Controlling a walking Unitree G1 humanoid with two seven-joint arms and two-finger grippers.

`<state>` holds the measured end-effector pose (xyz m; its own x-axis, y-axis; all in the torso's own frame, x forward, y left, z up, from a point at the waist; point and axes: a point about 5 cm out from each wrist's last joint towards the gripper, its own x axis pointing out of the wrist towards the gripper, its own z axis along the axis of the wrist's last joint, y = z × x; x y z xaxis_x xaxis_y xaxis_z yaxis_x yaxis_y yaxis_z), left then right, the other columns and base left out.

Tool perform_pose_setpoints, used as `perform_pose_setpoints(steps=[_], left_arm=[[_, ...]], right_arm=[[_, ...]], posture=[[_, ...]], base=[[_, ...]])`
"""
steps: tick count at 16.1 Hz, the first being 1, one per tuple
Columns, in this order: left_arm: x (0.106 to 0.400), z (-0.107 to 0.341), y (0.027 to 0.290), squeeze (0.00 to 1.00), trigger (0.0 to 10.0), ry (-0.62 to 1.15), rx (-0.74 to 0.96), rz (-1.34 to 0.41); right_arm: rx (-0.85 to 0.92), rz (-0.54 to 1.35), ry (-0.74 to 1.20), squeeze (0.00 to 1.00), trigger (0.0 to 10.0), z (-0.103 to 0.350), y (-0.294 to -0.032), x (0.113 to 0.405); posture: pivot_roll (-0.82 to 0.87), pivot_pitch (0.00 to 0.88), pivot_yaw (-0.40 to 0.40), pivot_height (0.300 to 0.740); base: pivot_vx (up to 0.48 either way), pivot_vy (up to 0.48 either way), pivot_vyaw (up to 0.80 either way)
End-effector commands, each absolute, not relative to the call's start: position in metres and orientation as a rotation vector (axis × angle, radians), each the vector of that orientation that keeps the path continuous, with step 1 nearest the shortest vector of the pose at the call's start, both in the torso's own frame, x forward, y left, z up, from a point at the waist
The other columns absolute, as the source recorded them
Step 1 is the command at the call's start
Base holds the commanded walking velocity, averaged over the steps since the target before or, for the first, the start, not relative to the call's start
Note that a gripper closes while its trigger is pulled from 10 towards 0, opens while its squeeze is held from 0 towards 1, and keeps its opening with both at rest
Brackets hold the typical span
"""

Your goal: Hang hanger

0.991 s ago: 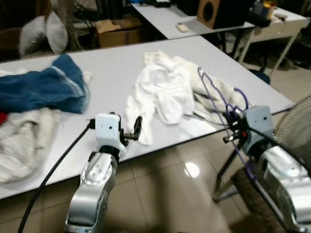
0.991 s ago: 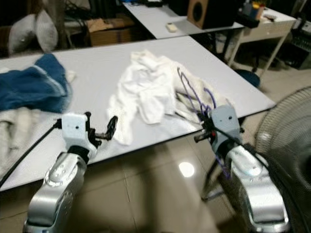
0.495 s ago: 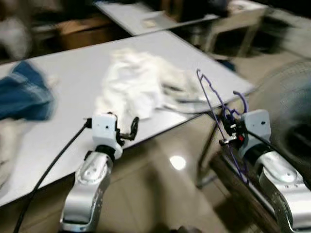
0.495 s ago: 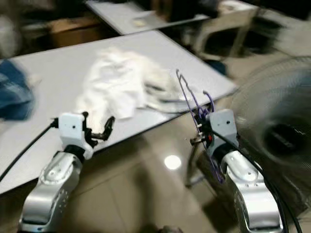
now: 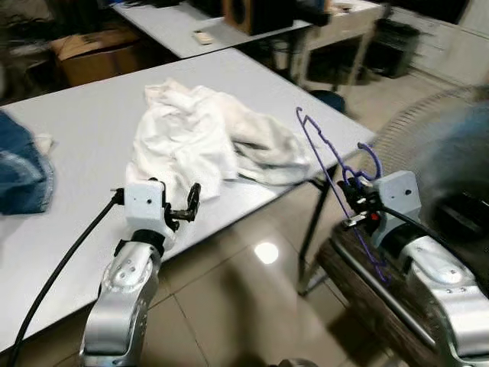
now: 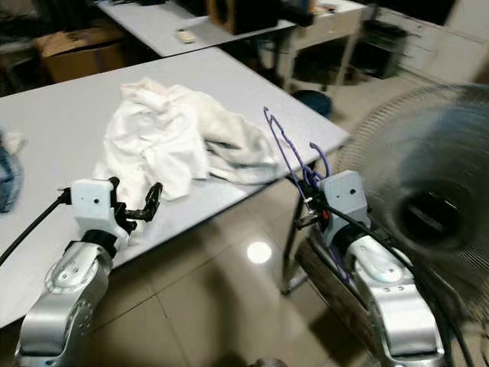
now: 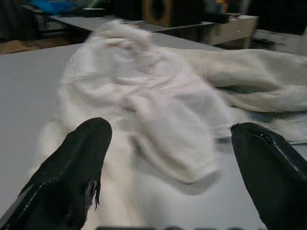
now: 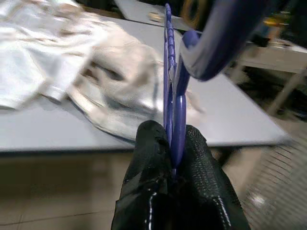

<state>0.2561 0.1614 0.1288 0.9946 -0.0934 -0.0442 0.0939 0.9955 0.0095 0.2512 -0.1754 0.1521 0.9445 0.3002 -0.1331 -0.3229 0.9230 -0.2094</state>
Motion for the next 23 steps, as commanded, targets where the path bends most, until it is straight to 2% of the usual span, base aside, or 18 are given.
perform_pose_setpoints(steps=[1, 6, 7, 8, 10, 12, 13, 14, 17, 19, 21, 23], left_arm=[[0.254, 0.129, 0.168, 0.59, 10.0, 0.028, 0.008, -0.078], [0.251, 0.135, 0.17, 0.57, 10.0, -0.014, -0.052, -0.05], [0.25, 0.132, 0.174, 0.51, 10.0, 0.008, -0.063, -0.049], [0.249, 0.129, 0.176, 1.0, 10.0, 0.021, -0.061, -0.095], [0.253, 0.115, 0.175, 1.0, 10.0, 0.102, 0.029, -0.159], [0.258, 0.111, 0.173, 1.0, 10.0, 0.156, 0.091, -0.213], [0.261, 0.11, 0.175, 0.88, 10.0, 0.18, 0.117, -0.256], [0.264, 0.107, 0.178, 0.02, 10.0, 0.223, 0.133, -0.293], [0.268, 0.099, 0.184, 0.0, 10.0, 0.303, 0.181, -0.306], [0.273, 0.09, 0.192, 0.0, 4.5, 0.358, 0.13, -0.228], [0.277, 0.082, 0.201, 0.0, 1.9, 0.396, 0.057, -0.123], [0.278, 0.08, 0.208, 0.0, 0.7, 0.401, 0.05, -0.052]], right_arm=[[-0.246, 0.345, 0.064, 0.0, 10.0, 0.156, -0.167, 0.255], [-0.215, 0.341, 0.044, 0.0, 10.0, 0.158, -0.165, 0.265], [-0.234, 0.355, 0.046, 0.0, 10.0, 0.156, -0.163, 0.264], [-0.232, 0.349, 0.044, 0.0, 10.0, 0.155, -0.166, 0.262], [-0.243, 0.314, 0.048, 0.0, 10.0, 0.152, -0.175, 0.261], [-0.244, 0.281, 0.057, 0.0, 10.0, 0.151, -0.179, 0.26], [-0.247, 0.27, 0.064, 0.0, 10.0, 0.15, -0.18, 0.26], [-0.253, 0.246, 0.083, 0.0, 10.0, 0.146, -0.184, 0.26], [-0.253, 0.215, 0.11, 0.0, 10.0, 0.14, -0.188, 0.257], [-0.254, 0.224, 0.119, 0.0, 10.0, 0.138, -0.186, 0.253], [-0.252, 0.236, 0.127, 0.0, 10.0, 0.137, -0.183, 0.251], [-0.252, 0.249, 0.13, 0.0, 10.0, 0.136, -0.181, 0.251]], posture=[[-0.16, 0.0, 0.002, 0.74], [-0.13, 0.0, -0.017, 0.74], [-0.13, 0.0, -0.015, 0.74], [-0.14, 0.0, 0.008, 0.74], [-0.14, 0.0, 0.056, 0.74], [-0.14, 0.0, 0.062, 0.74], [-0.15, 0.0, 0.083, 0.74], [-0.14, 0.0, 0.093, 0.74], [-0.15, 0.0, 0.111, 0.74], [-0.15, 0.0, 0.106, 0.74], [-0.15, 0.0, 0.099, 0.74], [-0.16, 0.0, 0.094, 0.74]], base=[[0.277, 0.0, 0.0], [0.222, 0.0, 0.0], [0.0, 0.0, 0.0], [0.0, 0.0, 0.0], [0.0, 0.0, 0.0], [0.0, 0.0, 0.0], [0.0, 0.0, 0.0], [0.0, 0.0, 0.0], [0.0, 0.0, 0.0], [0.0, 0.0, 0.0], [0.0, 0.0, 0.0], [0.0, 0.0, 0.0]])
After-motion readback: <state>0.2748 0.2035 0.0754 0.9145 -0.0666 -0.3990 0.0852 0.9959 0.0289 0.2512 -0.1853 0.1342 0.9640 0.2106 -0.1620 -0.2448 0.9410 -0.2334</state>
